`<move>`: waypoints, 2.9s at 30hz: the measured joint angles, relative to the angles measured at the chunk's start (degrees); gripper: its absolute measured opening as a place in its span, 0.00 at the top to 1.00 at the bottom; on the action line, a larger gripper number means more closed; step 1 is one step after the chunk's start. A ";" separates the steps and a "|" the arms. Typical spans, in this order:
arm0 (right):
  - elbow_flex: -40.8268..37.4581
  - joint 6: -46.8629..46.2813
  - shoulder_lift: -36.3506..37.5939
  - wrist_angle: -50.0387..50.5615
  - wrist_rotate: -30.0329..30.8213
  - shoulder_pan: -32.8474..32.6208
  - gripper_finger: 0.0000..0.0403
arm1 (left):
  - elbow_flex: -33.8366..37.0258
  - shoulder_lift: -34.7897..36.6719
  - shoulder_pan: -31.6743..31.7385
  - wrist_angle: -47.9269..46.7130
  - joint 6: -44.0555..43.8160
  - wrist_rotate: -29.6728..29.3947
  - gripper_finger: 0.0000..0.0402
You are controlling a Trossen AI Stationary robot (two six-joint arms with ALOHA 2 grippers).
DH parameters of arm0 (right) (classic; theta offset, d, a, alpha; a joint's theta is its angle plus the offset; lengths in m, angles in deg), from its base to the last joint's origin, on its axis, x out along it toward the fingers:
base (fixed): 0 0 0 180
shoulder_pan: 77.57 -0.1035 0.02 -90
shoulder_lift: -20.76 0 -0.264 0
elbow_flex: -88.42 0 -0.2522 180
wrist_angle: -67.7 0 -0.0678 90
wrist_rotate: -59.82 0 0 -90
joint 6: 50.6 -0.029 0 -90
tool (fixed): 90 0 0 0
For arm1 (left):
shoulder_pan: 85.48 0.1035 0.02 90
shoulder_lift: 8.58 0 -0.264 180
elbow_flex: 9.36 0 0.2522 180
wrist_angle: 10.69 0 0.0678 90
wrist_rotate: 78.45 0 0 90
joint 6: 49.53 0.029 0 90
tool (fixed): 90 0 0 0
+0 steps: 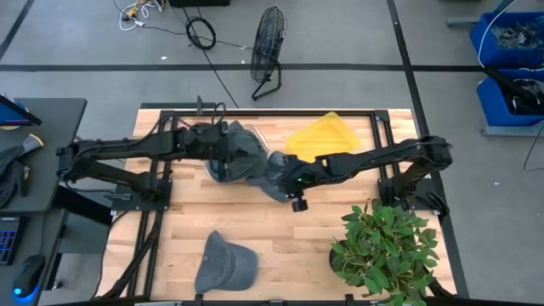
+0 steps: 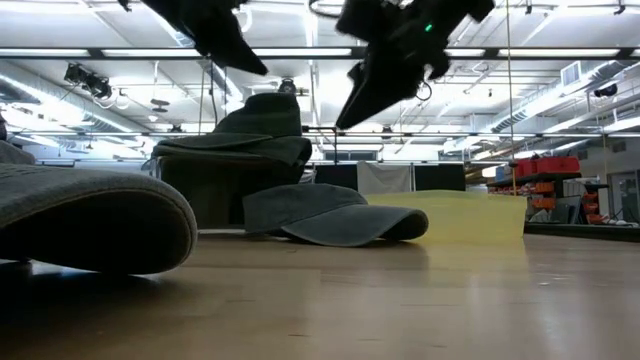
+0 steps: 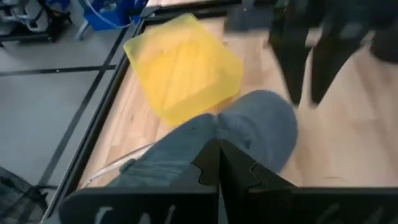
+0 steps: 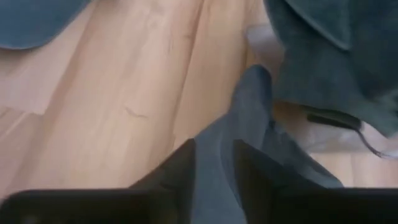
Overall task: Pick & Place hat
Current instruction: Put the black cap into the transparent bin
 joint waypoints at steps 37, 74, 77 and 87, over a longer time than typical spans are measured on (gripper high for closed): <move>-0.04 5.73 -12.50 -34.93 0.89 11.22 1.00 | 2.14 -7.18 -2.75 -21.95 -17.54 -20.94 0.99; 6.39 9.41 -12.26 -21.32 -2.67 15.19 1.00 | 4.35 -10.77 -12.55 -15.10 -22.08 -25.44 0.99; 7.35 8.85 -12.26 -20.99 -2.31 15.34 1.00 | 6.45 -13.19 -12.25 -11.51 -21.65 -25.48 0.99; 7.50 8.91 -12.33 -18.44 -2.22 16.86 1.00 | 7.28 -17.12 -9.86 -9.80 -20.14 -31.73 0.99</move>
